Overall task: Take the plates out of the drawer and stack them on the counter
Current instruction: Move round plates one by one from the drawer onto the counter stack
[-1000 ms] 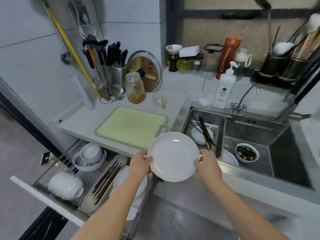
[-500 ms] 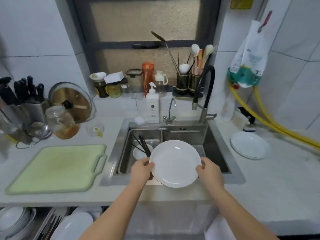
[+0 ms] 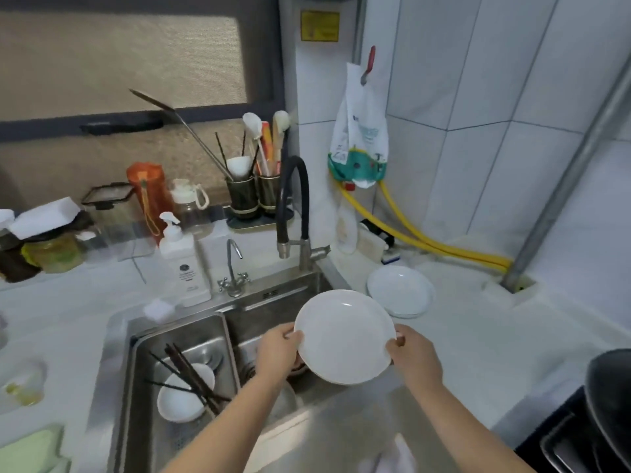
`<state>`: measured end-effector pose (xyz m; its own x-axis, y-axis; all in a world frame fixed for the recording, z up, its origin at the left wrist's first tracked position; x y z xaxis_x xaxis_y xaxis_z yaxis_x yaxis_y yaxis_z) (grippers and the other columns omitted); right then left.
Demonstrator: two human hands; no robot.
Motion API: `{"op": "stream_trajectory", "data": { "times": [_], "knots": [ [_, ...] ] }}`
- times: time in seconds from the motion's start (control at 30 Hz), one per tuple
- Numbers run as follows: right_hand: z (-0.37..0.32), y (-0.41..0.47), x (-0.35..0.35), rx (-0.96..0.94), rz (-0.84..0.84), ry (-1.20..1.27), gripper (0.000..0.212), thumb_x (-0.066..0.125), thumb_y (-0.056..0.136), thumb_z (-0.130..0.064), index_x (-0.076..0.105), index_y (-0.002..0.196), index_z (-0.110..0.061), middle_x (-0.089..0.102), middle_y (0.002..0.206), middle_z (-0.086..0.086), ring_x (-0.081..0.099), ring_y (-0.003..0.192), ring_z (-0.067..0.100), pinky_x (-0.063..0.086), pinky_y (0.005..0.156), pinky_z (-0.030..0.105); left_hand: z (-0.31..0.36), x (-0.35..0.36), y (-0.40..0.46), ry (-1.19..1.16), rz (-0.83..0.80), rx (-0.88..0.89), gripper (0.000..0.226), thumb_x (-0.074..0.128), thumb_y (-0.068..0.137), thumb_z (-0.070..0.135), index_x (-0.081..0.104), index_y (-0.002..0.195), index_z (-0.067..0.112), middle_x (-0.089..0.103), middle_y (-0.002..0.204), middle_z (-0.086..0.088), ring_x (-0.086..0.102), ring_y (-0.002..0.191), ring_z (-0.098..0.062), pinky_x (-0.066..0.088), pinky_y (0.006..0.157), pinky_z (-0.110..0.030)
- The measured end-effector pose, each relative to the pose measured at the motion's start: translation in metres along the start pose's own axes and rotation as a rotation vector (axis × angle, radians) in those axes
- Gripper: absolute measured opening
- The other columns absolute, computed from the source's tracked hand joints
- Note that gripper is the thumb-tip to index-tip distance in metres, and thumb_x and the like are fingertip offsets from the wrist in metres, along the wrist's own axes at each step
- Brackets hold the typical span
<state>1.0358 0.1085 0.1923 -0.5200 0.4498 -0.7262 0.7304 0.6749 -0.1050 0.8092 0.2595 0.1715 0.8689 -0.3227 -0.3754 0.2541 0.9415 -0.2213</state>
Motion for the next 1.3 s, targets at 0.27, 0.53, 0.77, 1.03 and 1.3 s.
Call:
{"op": "stream_trajectory", "data": {
  "times": [0.27,0.53,0.77,1.03,1.3],
  "knots": [
    [0.026,0.044,-0.031,0.149,0.099,0.01,0.022,0.049,0.084,-0.016,0.067,0.094,-0.021,0.07,0.085,0.003,0.065,0.083,0.023,0.052,0.071,0.032,0.034,0.07,0.056,0.0,-0.164,0.006,0.024,0.051,0.093,0.017,0.067,0.112,0.017,0.066,0.079,0.002,0.067,0.079,-0.025,0.061,0.071,-0.043],
    [0.056,0.116,-0.04,0.227,0.095,0.045,0.023,0.051,0.085,-0.016,0.068,0.099,-0.019,0.071,0.093,0.003,0.064,0.09,0.024,0.049,0.073,0.032,0.055,0.129,0.107,0.033,-0.187,-0.007,0.021,0.05,0.094,0.016,0.066,0.108,0.018,0.063,0.081,0.001,0.063,0.073,-0.02,0.06,0.072,-0.039],
    [0.081,0.183,-0.037,0.286,0.065,0.094,0.023,0.051,0.085,-0.017,0.068,0.101,-0.019,0.071,0.097,0.004,0.066,0.091,0.025,0.053,0.081,0.035,0.057,0.179,0.157,0.075,-0.172,-0.061,0.023,0.05,0.093,0.014,0.069,0.107,0.015,0.066,0.086,-0.005,0.067,0.072,-0.025,0.06,0.067,-0.036],
    [0.107,0.23,-0.028,0.334,0.026,0.055,0.018,0.049,0.079,-0.012,0.064,0.07,-0.015,0.068,0.073,0.009,0.063,0.075,0.027,0.047,0.062,0.033,0.051,0.22,0.194,0.116,-0.215,-0.08,0.022,0.051,0.091,0.012,0.071,0.098,0.016,0.067,0.071,0.0,0.064,0.063,-0.023,0.058,0.06,-0.033],
    [0.12,0.248,-0.021,0.36,0.038,0.033,0.018,0.049,0.083,-0.014,0.062,0.074,-0.022,0.065,0.078,0.002,0.059,0.078,0.024,0.04,0.06,0.029,0.044,0.238,0.208,0.185,-0.207,-0.077,0.026,0.049,0.091,0.015,0.069,0.108,0.015,0.072,0.099,-0.011,0.066,0.091,-0.032,0.056,0.084,-0.044]
  ]
}}
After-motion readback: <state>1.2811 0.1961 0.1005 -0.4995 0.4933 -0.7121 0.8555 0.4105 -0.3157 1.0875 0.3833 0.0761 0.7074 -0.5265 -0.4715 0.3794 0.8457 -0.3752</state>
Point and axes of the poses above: each hand's wrist, its own y-axis towards the middle knuckle, its own x-axis out of the palm, z = x × y, the point moved 9 cm from there along y, towards the middle knuckle
